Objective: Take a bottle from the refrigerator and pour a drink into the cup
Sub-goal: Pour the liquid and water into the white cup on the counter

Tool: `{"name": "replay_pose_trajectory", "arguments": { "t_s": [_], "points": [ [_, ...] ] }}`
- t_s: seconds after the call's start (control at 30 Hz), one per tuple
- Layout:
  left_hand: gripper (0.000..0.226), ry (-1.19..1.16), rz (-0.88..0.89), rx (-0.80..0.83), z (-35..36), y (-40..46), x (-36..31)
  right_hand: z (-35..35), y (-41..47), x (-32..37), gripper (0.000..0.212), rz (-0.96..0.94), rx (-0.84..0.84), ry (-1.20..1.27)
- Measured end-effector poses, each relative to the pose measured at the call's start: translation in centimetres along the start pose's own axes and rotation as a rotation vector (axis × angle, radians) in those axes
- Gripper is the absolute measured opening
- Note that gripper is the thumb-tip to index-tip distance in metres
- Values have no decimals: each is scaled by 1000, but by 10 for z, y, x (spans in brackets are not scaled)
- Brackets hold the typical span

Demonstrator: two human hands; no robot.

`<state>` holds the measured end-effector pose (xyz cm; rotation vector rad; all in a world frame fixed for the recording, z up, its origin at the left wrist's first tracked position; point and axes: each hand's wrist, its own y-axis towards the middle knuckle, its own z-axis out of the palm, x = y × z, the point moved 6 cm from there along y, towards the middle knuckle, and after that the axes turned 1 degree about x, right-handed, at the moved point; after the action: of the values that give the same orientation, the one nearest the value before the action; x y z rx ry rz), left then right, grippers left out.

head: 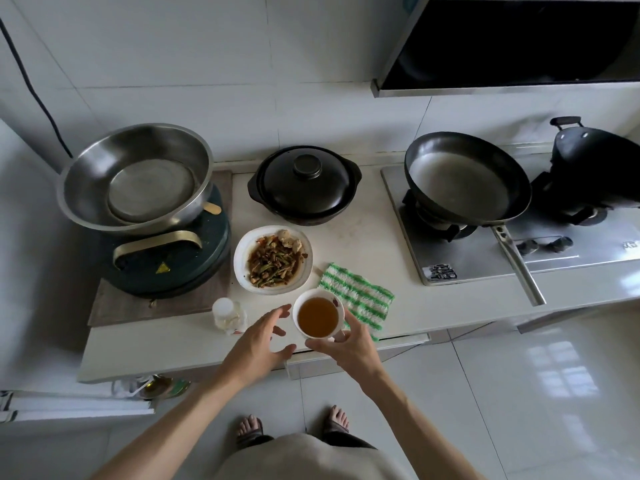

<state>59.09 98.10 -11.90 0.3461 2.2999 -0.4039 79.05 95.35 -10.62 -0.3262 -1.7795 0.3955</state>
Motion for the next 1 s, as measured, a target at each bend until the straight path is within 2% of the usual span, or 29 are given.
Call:
{"name": "replay_pose_trajectory", "arguments": {
  "t_s": [0.07,0.23,0.33,0.47,0.87,1.0],
  "points": [
    [77,-56,-23,37,8,-3,-1,8,3,-3,65,-5,28,-36],
    [68,-184,-121,-65,10,-16,14,34,14,-8,72,3,113,-81],
    [66,-223,-170,-85,6,-23,27,48,22,-6,66,-10,131,-124],
    [65,-243,-217,-82,6,-23,42,60,31,-6,74,-18,150,-168],
    [79,-311,-187,-35,14,-24,57,75,44,-21,87,23,168,-275],
    [75,-281,-202,1,7,-23,58,78,47,-17,91,21,154,-296]
  ]
}}
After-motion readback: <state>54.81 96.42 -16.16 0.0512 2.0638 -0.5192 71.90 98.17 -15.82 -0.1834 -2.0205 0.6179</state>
